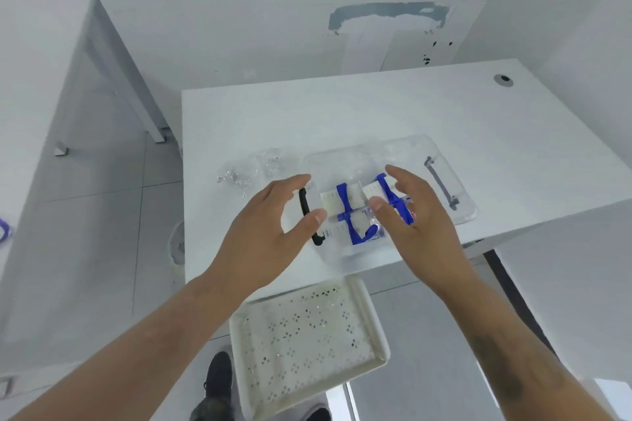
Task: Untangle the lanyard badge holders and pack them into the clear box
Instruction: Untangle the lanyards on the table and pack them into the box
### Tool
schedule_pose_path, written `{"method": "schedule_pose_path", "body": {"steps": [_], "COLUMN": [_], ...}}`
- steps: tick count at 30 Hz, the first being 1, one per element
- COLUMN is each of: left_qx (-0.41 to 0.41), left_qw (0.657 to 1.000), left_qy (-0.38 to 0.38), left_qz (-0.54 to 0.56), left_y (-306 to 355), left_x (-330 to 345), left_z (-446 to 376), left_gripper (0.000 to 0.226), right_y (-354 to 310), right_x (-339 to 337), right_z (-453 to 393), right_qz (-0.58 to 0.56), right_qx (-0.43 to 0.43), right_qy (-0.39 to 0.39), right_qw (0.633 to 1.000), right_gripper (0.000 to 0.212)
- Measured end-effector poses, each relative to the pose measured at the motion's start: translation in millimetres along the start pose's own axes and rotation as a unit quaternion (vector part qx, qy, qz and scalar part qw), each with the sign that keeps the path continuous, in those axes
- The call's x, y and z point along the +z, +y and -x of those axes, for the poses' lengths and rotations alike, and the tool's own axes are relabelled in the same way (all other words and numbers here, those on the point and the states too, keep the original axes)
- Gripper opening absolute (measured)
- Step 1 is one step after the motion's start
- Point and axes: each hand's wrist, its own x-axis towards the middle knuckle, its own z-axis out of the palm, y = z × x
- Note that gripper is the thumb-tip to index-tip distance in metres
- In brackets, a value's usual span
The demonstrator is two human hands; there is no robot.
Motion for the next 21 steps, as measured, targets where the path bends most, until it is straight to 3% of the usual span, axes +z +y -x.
{"method": "schedule_pose_path", "body": {"steps": [11,21], "left_qx": [-0.013,-0.028], "left_qw": [0.993,0.992], "left_qy": [0.084,0.092], "left_qz": [0.078,0.080], "left_y": [-33.3,-132.8], "left_x": [-57.6,-176.7], "left_z": [76.1,122.3], "left_gripper": [0.050,0.056], "right_y": [-44.5,-136.9], "right_x": [59.1,192.9], "right_z": [63.1,98.4], "right_qz": [-0.022,-0.034], "right_qx": [-0.025,-0.017], "right_qy": [-0.025,-0.017], "right_qw": [0.999,0.999], "right_gripper": [0.046,0.057]}}
